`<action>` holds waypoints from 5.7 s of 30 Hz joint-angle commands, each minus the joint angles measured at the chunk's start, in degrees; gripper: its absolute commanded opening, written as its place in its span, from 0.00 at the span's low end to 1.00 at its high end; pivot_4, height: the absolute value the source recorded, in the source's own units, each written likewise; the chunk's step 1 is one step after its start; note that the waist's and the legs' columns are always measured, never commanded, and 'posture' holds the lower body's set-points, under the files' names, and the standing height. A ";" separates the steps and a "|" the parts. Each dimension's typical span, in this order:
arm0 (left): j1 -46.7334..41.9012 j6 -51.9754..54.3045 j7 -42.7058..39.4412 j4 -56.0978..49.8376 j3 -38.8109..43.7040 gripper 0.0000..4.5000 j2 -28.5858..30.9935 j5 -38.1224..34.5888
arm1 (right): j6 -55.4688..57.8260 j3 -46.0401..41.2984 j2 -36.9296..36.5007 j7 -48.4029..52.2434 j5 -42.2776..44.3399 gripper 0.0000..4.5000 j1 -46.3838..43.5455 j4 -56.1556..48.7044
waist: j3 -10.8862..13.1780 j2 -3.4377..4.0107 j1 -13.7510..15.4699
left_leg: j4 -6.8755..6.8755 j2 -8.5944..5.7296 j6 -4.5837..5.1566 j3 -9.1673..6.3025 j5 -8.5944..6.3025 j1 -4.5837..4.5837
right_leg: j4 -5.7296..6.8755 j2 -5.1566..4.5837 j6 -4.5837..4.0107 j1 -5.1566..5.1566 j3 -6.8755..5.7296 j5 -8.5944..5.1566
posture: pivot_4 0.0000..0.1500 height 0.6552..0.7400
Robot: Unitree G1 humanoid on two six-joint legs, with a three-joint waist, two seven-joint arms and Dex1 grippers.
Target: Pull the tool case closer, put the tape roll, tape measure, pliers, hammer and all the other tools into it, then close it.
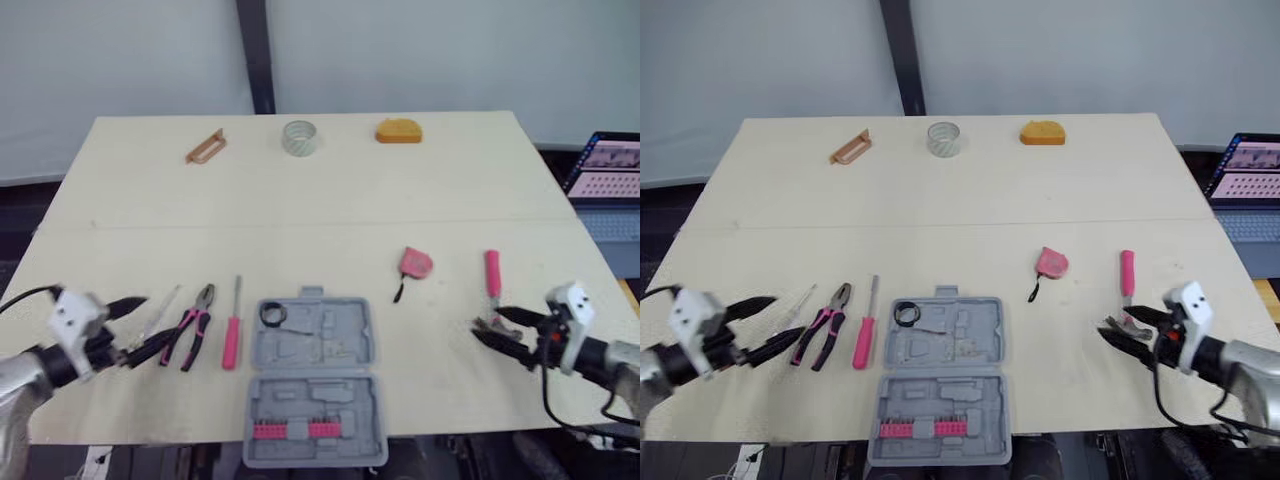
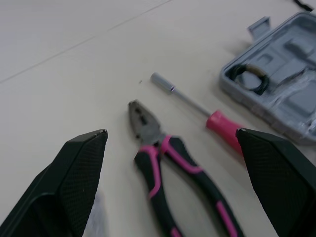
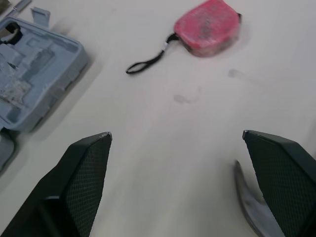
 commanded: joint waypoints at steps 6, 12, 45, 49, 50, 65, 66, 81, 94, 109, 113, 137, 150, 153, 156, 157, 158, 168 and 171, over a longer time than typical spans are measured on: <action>-7.36 2.56 -0.88 -6.43 -10.18 1.00 -1.81 -0.33 | 2.84 7.15 7.82 -12.16 -2.86 1.00 -3.74 -7.09 | 0.00 0.00 -0.25 | 0.00 0.00 -0.01 0.00 0.01 0.02 | 0.06 0.00 0.00 -0.01 0.00 0.00 | 1.00 1.00; -13.97 2.60 -1.95 -6.65 -19.21 1.00 -4.98 1.25 | 6.48 14.15 14.96 -21.14 -6.21 1.00 -7.33 -9.01 | 0.00 0.00 -0.35 | -0.01 0.00 -0.02 -0.01 0.01 0.01 | 0.09 0.00 0.00 -0.04 -0.02 0.00 | 1.00 1.00; -26.65 0.20 -3.68 -1.51 -31.66 1.00 -13.90 6.19 | 5.71 17.01 26.77 -36.54 -14.66 0.27 -15.74 2.43 | -0.01 0.01 -0.75 | 0.03 -0.01 -0.02 -0.02 0.02 0.01 | 0.13 0.01 0.00 -0.05 0.00 0.00 | 1.00 1.00; -26.81 0.22 -3.56 -1.42 -31.71 1.00 -14.11 6.36 | 4.67 16.84 27.29 -36.69 -14.86 0.27 -16.79 4.57 | -0.01 0.00 -0.76 | 0.04 -0.02 -0.02 -0.01 0.02 0.02 | 0.13 0.01 0.00 -0.04 0.01 0.00 | 1.00 1.00; -26.82 0.24 -3.52 -1.46 -31.74 1.00 -14.17 6.41 | 4.43 16.84 27.33 -36.68 -14.94 0.27 -17.03 4.98 | -0.01 0.00 -0.77 | 0.04 -0.01 -0.02 -0.01 0.02 0.02 | 0.14 0.01 0.00 -0.04 0.01 0.00 | 1.00 1.00; -26.90 0.25 -3.42 -1.74 -31.74 1.00 -14.39 7.08 | 7.53 15.64 28.08 -38.65 -14.71 0.27 -17.32 4.02 | -0.02 0.01 -0.65 | 0.04 -0.02 -0.02 -0.02 0.02 0.02 | 0.14 0.01 0.00 -0.04 0.01 0.00 | 1.00 1.00; -26.97 0.22 -3.42 -1.69 -31.75 1.00 -14.45 7.07 | 7.89 15.34 28.37 -39.15 -14.67 0.27 -17.09 3.59 | -0.02 0.01 -0.61 | 0.04 -0.02 -0.02 -0.02 0.02 0.02 | 0.15 0.01 0.00 -0.03 0.01 0.00 | 1.00 1.00; -27.42 0.08 -3.44 -1.35 -32.06 1.00 -14.96 7.16 | 9.37 14.63 29.16 -42.21 -15.79 0.27 -16.44 1.48 | -0.02 0.01 -0.58 | 0.04 -0.02 -0.02 -0.03 0.02 0.01 | 0.13 0.00 0.00 -0.03 0.01 0.00 | 1.00 1.00; -27.65 0.04 -3.17 -1.33 -32.20 1.00 -15.24 7.34 | 7.85 14.42 30.47 -43.90 -16.85 0.15 -17.78 4.49 | -0.02 0.01 -0.72 | 0.04 -0.02 -0.02 -0.02 0.02 0.02 | 0.14 0.01 0.00 -0.03 0.01 0.00 | 1.00 1.00; -24.36 -2.47 -9.31 -3.33 -34.29 1.00 -10.71 8.13 | 14.95 15.38 22.61 -36.62 -13.08 0.01 -4.03 -12.53 | -0.02 0.01 -0.48 | -0.01 -0.02 -0.02 -0.05 0.02 0.00 | 0.10 0.01 0.00 -0.03 -0.01 0.00 | 1.00 1.00; -22.15 -2.81 -12.67 -4.72 -34.94 1.00 -8.05 7.80 | 18.83 14.71 18.90 -33.63 -9.87 0.01 4.89 -21.91 | -0.02 0.01 -0.33 | -0.02 -0.02 -0.02 -0.05 0.02 0.01 | 0.09 0.01 0.00 -0.02 0.00 0.00 | 1.00 1.00; -18.30 -1.48 -15.19 -8.69 -36.36 1.00 -5.79 8.10 | 24.37 17.54 12.08 -30.24 -2.28 0.01 23.62 -37.98 | -0.05 -0.05 0.89 | 0.01 -0.02 -0.01 -0.04 0.01 0.01 | 0.05 0.01 -0.01 0.00 0.02 0.00 | 1.00 1.00; -18.45 -2.11 -14.28 -8.82 -36.32 1.00 -6.17 8.39 | 23.23 17.58 9.81 -29.67 -1.49 0.01 24.30 -37.31 | -0.05 -0.05 0.97 | 0.01 -0.02 0.00 -0.05 0.01 0.00 | 0.04 0.01 -0.01 0.00 0.02 -0.01 | 1.00 1.00; -18.49 -2.79 -13.98 -8.62 -36.23 1.00 -6.38 8.56 | 23.45 16.97 9.32 -29.33 -0.82 0.01 23.58 -37.35 | -0.05 -0.05 0.97 | 0.01 -0.02 -0.01 -0.05 0.01 0.00 | 0.04 0.01 -0.01 0.00 0.02 -0.01 | 1.00 1.00; -18.53 -3.69 -13.71 -8.35 -36.25 1.00 -6.55 8.80 | 24.00 15.55 7.78 -27.43 1.20 0.13 22.74 -38.30 | -0.05 -0.05 0.97 | 0.01 -0.02 -0.01 -0.05 0.01 0.00 | 0.04 0.01 -0.01 0.00 0.02 0.00 | 1.00 1.00; -18.56 -3.98 -13.68 -8.17 -36.30 1.00 -6.64 8.89 | 24.14 14.72 6.79 -26.32 2.05 0.19 22.35 -38.53 | -0.05 -0.05 0.97 | 0.01 -0.02 -0.01 -0.05 0.01 0.00 | 0.04 0.01 -0.01 0.00 0.02 0.00 | 1.00 1.00; -18.59 -4.24 -13.60 -8.03 -36.29 1.00 -6.77 8.94 | 24.40 13.71 5.78 -25.46 2.81 0.31 21.92 -38.69 | -0.05 -0.05 0.98 | 0.02 -0.02 -0.01 -0.05 0.01 0.00 | 0.04 0.01 -0.01 0.00 0.02 0.00 | 1.00 1.00; -18.03 -13.65 -11.89 -7.00 -36.52 1.00 -7.87 12.34 | 1.78 6.54 -10.15 3.30 4.04 0.99 18.63 -33.24 | -0.05 -0.12 1.01 | 0.05 -0.02 0.00 -0.04 0.01 0.00 | -0.04 0.01 -0.01 0.06 0.01 0.00 | 1.00 1.00; -17.55 -16.92 -11.52 -6.26 -36.68 1.00 -8.15 13.32 | -10.57 10.11 -11.65 10.61 -1.30 0.99 13.44 -24.35 | -0.05 -0.14 0.95 | 0.05 -0.02 0.00 -0.04 0.01 0.02 | -0.05 0.01 -0.01 0.09 0.00 0.00 | 1.00 1.00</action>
